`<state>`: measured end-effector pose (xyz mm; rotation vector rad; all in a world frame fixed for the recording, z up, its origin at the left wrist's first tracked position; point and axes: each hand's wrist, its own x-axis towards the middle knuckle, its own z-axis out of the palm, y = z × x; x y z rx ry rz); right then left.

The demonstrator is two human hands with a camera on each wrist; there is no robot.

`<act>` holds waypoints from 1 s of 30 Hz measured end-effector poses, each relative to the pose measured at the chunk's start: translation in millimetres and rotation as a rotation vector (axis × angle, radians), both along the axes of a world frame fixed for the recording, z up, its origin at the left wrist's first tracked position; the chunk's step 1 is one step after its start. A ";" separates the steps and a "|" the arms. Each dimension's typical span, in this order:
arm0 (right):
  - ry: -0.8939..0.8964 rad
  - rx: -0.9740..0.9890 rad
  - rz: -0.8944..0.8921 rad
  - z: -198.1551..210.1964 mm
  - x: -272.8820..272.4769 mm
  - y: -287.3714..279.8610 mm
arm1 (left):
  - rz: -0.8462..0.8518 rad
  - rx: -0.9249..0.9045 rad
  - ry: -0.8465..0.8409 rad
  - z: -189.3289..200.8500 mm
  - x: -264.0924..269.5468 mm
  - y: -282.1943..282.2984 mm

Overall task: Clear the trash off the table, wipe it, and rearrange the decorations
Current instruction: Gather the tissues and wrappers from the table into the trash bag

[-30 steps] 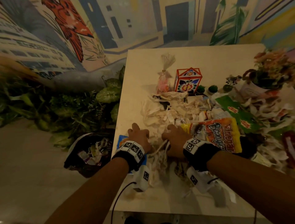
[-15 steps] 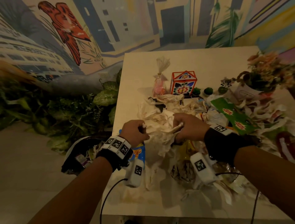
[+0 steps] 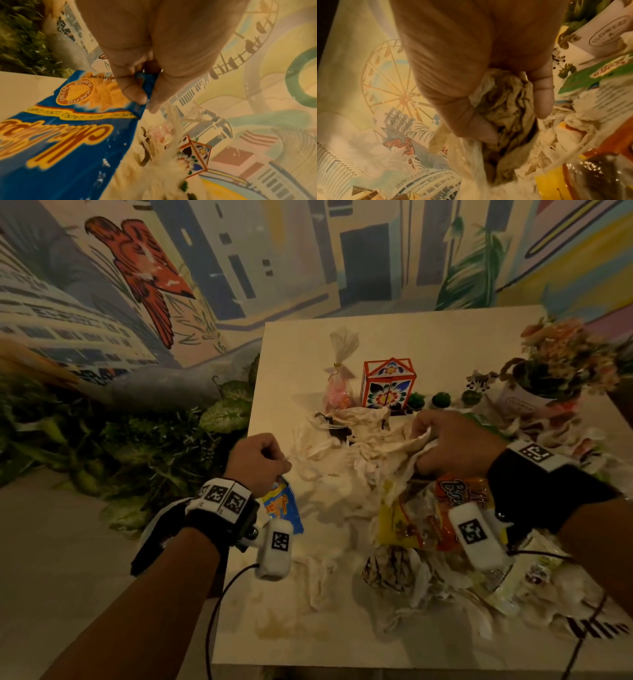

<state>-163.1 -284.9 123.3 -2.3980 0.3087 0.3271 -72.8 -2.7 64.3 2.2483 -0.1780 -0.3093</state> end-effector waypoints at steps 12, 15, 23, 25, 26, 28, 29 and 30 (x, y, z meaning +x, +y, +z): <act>-0.224 0.064 -0.069 20.1 25.8 22.2 | 0.129 -0.358 -0.198 64.1 17.8 25.5; -0.232 0.092 -0.052 20.5 32.7 44.3 | 0.164 -0.324 -0.253 67.7 25.8 60.1; -0.218 0.192 0.027 9.9 67.3 146.9 | 0.284 -0.090 -0.309 33.6 49.1 173.1; -0.198 0.216 0.023 0.3 78.2 180.4 | 0.317 -0.032 -0.263 12.2 56.9 204.9; -0.184 0.226 0.025 -4.9 83.9 197.2 | 0.334 -0.017 -0.234 -1.0 60.5 220.3; -0.159 0.259 0.035 -15.5 94.8 230.3 | 0.354 0.014 -0.169 -31.3 66.7 249.4; -0.150 0.276 0.042 -21.3 100.4 245.7 | 0.361 0.036 -0.135 -47.3 69.5 261.7; -0.140 0.287 0.052 -27.3 106.4 260.7 | 0.362 0.057 -0.100 -64.6 72.6 272.6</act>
